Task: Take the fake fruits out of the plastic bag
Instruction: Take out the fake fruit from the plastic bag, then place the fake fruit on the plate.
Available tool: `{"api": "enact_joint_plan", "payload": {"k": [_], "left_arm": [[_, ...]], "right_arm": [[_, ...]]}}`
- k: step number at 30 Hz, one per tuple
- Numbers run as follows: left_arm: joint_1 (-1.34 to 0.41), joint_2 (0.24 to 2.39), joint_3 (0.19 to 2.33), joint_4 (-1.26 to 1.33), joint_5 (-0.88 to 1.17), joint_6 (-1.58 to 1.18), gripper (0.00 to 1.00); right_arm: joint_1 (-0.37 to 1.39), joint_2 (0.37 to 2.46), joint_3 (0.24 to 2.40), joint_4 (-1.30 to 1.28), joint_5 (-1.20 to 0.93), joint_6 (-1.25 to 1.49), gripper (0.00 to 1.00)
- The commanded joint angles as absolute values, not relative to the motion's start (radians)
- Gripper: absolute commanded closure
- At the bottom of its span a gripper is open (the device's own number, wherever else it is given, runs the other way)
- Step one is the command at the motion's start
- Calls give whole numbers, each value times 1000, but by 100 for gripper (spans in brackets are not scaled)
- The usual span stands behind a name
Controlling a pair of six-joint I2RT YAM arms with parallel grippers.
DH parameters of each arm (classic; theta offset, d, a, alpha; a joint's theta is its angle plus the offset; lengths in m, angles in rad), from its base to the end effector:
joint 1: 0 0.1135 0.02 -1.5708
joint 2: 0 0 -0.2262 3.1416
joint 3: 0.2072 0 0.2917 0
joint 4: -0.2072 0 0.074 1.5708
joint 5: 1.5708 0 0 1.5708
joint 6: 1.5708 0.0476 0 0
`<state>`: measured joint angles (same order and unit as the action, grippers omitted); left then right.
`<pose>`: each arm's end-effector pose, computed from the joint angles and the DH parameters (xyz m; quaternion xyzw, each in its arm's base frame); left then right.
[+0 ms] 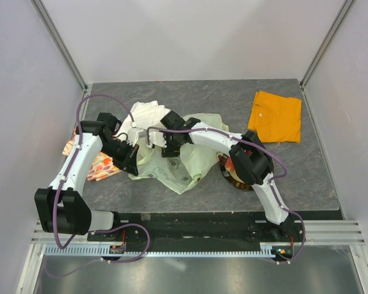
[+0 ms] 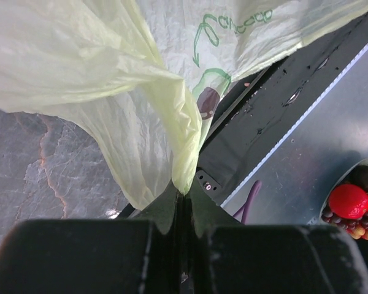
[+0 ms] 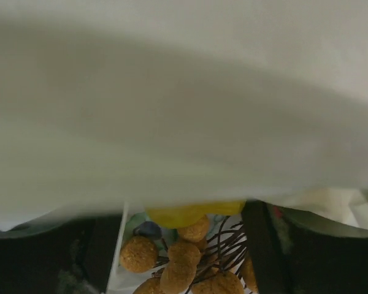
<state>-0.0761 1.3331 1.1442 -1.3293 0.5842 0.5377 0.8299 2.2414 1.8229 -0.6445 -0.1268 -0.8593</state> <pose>0.2616 -0.0463 0.2251 0.2964 0.9103 -0.2745 0.0904 0.3362 0.3765 0.1236 -0.7328 0.6296 0.0576 0.2516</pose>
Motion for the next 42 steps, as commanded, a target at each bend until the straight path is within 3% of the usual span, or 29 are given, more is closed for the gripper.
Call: {"api": "enact_joint_plan", "payload": {"k": [1,3,6,9,20,25,42], "left_arm": [[-81,1339,1213,-1243,658,543,98],[-81,1336,1215,-1238,658,540,98],[-81,1331,1212,-1230,660,537,98],[-81,1338,1213,-1217,661,531,98],[-81,1396,1272,-1155,632,488,98],[-81,1423,1298,-1114,626,443,98],[-81,1483,1330,-1095,686,413,98]], "right_arm": [[885,2220,1815,-644,-140,-960,33],[884,2206,1816,-635,-129,-947,47],[881,2143,1806,-621,-136,-931,61],[876,2048,1795,-629,-164,-902,67],[830,1778,1827,-865,-232,-762,72],[761,1643,1695,-923,-137,-773,73],[172,1344,1290,-1184,-107,-896,76]]}}
